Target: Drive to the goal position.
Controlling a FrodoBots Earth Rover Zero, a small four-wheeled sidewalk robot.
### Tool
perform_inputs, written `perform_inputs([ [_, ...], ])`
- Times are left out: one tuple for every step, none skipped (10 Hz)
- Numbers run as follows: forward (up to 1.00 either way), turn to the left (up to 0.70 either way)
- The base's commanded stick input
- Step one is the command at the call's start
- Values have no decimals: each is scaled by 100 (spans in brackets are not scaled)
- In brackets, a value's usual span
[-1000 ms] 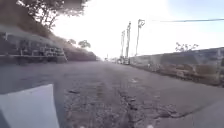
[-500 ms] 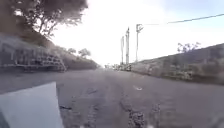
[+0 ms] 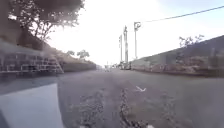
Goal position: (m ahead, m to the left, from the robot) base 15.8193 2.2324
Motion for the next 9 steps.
perform_inputs([
  [70, 0],
  [70, 0],
  [70, 0],
  [70, 0],
  [70, 0],
  [70, 0],
  [70, 0],
  [70, 0],
  [70, 0],
])
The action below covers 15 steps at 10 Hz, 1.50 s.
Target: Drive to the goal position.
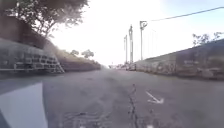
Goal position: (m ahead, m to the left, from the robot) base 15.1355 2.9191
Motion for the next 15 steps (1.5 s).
perform_inputs([
  [70, 0],
  [70, 0],
  [70, 0],
  [70, 0],
  [70, 0],
  [70, 0],
  [70, 0],
  [70, 0],
  [70, 0],
  [70, 0],
  [70, 0],
  [70, 0],
  [70, 17],
  [70, 7],
  [70, 0],
])
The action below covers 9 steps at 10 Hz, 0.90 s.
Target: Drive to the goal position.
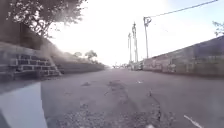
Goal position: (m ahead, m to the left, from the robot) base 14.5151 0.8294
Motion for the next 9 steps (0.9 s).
perform_inputs([
  [70, 0],
  [70, 0],
  [70, 0],
  [70, 0],
  [70, 0],
  [70, 0],
  [70, 0],
  [70, 0],
  [70, 0],
])
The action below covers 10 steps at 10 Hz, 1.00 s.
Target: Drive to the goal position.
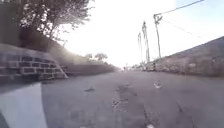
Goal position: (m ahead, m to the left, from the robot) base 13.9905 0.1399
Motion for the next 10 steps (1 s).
perform_inputs([
  [70, 0],
  [70, 0],
  [70, 0],
  [70, 0],
  [70, 0],
  [70, 0],
  [70, 0],
  [70, 0],
  [70, -25],
  [70, -15],
])
